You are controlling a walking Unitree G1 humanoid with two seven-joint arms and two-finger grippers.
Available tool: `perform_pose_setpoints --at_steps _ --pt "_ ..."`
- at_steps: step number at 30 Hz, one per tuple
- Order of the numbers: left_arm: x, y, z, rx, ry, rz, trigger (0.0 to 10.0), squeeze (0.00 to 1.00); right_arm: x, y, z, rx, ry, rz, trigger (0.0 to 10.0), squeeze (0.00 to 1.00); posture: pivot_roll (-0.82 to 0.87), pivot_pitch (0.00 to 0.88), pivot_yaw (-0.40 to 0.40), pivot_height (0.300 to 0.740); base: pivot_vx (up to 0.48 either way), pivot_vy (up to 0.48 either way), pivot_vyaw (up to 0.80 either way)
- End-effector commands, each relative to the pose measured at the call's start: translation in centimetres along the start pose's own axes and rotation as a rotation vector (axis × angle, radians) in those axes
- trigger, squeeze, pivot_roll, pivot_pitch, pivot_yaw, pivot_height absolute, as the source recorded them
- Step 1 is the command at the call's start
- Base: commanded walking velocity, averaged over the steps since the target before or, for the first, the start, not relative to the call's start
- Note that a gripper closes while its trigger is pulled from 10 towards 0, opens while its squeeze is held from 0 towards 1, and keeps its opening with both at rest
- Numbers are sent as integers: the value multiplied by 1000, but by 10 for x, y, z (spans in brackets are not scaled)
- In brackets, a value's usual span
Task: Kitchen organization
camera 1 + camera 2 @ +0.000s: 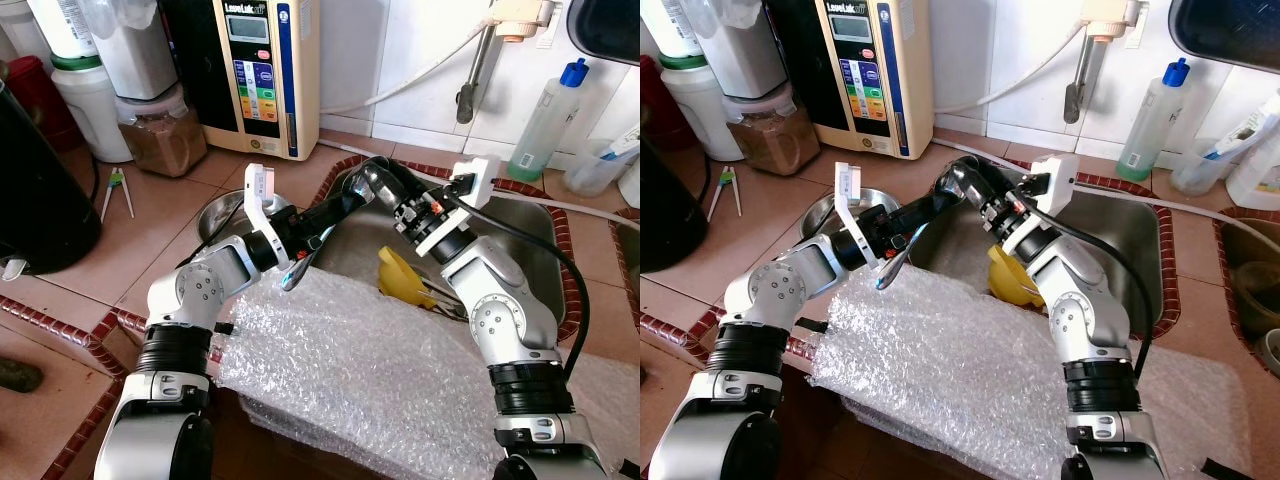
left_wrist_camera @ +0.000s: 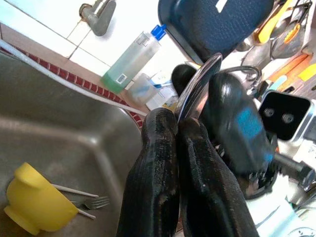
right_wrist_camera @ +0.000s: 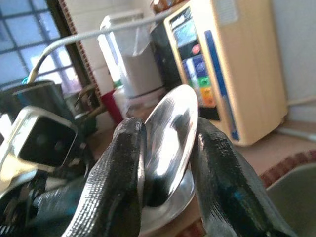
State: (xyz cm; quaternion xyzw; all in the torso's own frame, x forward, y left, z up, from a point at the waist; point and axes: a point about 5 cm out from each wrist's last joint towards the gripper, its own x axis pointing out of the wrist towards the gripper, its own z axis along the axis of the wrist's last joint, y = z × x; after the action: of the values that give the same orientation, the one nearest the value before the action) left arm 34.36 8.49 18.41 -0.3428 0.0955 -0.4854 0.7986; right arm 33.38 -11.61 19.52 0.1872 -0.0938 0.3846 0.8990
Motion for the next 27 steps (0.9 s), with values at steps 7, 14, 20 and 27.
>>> perform_pose_setpoints --at_steps 7,14,20,27 --pt "3 -7 4 25 15 -26 0 0 0 3 -1 0 12 18 0 0 -64 0 46 740 0 0 0" --pt "3 -8 1 22 33 -35 0 0 -1 0 -1 -9 5 -16 0 0 -64 0 44 740 0 0 0" --pt "2 -8 -2 25 50 -35 0 0 -2 -3 1 -12 -4 -30 0 0 -64 0 43 740 0 0 0" --pt "4 5 4 61 4 93 10000 1000 -1 -5 2 -21 -11 -54 0 0 -64 0 43 740 0 0 0"
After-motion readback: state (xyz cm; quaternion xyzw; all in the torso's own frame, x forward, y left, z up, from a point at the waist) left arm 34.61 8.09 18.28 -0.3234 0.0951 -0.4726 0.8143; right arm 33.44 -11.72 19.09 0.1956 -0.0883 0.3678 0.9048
